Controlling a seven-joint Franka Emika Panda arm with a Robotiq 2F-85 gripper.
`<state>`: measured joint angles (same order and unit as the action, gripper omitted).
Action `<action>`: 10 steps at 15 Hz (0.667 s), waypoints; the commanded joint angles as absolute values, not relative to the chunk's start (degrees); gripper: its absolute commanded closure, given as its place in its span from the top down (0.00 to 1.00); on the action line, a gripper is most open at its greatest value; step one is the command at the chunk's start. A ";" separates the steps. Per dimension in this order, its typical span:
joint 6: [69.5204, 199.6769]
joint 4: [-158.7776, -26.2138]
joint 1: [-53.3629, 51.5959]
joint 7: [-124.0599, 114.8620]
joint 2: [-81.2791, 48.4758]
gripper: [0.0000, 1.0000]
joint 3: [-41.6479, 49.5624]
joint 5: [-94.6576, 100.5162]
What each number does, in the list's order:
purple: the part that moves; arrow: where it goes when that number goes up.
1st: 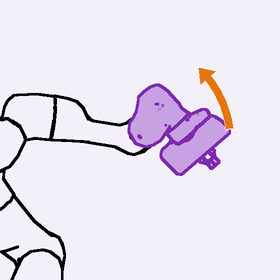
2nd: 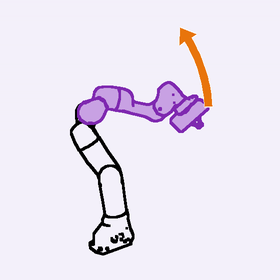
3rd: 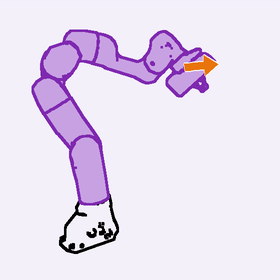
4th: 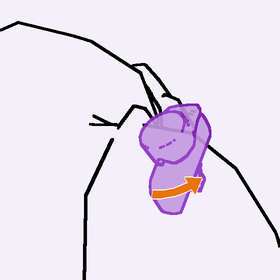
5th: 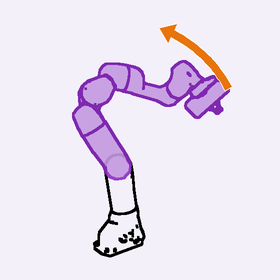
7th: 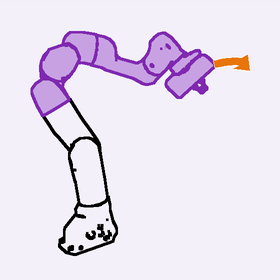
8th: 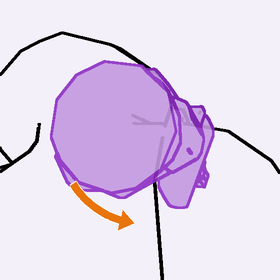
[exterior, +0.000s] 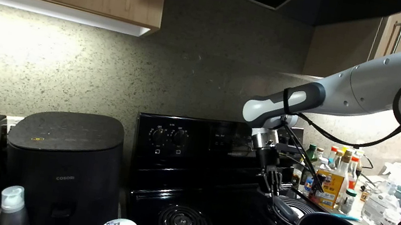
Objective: Move the pot from the right top plate to the right bottom plate of the stove
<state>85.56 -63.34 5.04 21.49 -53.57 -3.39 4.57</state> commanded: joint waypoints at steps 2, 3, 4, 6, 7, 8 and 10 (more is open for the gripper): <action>83.24 -64.76 6.19 28.08 -52.65 0.13 -2.39 7.14; 83.11 -64.29 5.85 30.33 -53.03 0.13 -2.04 8.89; 82.75 -63.88 5.57 32.64 -53.36 0.13 -1.83 10.59; 81.42 -62.60 4.92 35.37 -54.31 0.13 -1.69 13.40; 80.73 -62.30 4.43 36.58 -54.59 0.12 -1.67 14.59; 80.35 -62.19 4.08 37.82 -54.75 0.12 -1.75 15.48; 79.56 -61.47 3.08 39.87 -55.50 0.12 -1.97 16.53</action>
<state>82.17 -63.45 4.80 35.70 -54.53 -2.35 13.30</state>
